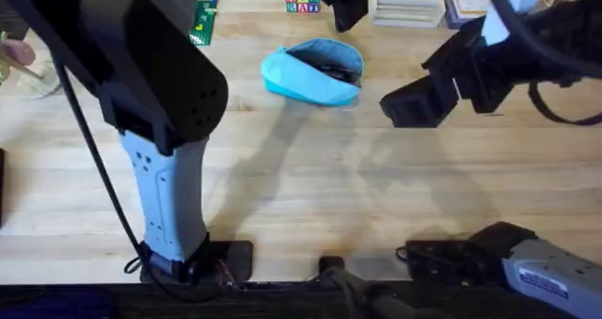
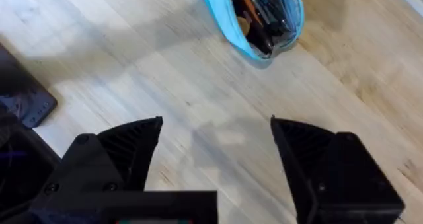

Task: Unzip the bag, pick up the pens from the table one at a time and place them inside, then zip the bag closed.

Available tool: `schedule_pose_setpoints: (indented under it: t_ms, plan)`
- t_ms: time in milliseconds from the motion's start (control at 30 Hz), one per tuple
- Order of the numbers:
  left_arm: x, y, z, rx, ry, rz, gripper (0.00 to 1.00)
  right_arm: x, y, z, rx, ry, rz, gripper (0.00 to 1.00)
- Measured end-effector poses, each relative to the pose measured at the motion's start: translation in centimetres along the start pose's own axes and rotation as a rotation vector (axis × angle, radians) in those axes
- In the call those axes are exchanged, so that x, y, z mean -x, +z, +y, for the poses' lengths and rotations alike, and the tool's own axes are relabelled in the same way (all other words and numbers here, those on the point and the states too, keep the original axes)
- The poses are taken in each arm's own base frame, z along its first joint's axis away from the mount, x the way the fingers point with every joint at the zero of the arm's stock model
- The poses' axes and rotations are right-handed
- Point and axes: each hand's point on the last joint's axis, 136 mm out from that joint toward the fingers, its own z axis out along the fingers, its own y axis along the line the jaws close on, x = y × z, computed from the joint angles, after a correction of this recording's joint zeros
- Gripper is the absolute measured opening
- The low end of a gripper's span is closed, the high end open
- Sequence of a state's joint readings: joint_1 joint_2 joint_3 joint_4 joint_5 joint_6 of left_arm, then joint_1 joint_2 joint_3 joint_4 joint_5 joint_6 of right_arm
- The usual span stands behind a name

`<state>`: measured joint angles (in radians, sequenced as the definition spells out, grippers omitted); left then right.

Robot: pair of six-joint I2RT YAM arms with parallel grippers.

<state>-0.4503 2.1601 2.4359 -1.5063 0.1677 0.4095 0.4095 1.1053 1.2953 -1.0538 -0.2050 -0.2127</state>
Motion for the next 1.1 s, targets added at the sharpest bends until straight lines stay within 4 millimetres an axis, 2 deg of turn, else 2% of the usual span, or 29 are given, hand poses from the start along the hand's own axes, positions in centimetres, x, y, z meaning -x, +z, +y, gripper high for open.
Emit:
schedule_pose_setpoints:
  t_ms: [133,233,367,400,433,567,867,1100]
  plan:
    - [-0.1,-0.7,0.1,0.01,-0.004,-0.019,0.996,0.0,0.0,0.0,0.0,0.0,0.0,0.997]
    - [-0.9,-2.2,0.2,0.025,-0.015,-0.042,0.996,0.0,0.0,0.0,0.0,0.0,0.0,0.997]
    - [-2.6,-4.5,0.8,0.056,-0.05,-0.078,0.996,0.0,0.0,0.0,0.0,0.0,0.0,0.998]
    - [-4.3,-5.8,1.5,0.081,-0.09,-0.099,0.996,0.0,0.0,0.0,0.0,0.0,0.0,0.998]
    - [-4.8,-6.1,1.8,0.088,-0.102,-0.104,0.996,0.0,0.0,0.0,0.0,0.0,0.0,0.998]
    - [-7.0,-6.5,2.3,0.106,-0.142,-0.111,0.996,0.0,0.0,0.0,0.0,0.0,0.0,0.998]
    - [-11.5,-6.1,1.3,0.088,-0.2,-0.138,0.996,0.0,0.0,0.0,0.0,0.0,0.0,0.996]
    - [-15.7,-6.8,0.9,0.08,-0.282,-0.174,0.996,0.0,0.0,0.0,0.0,0.0,0.0,0.997]
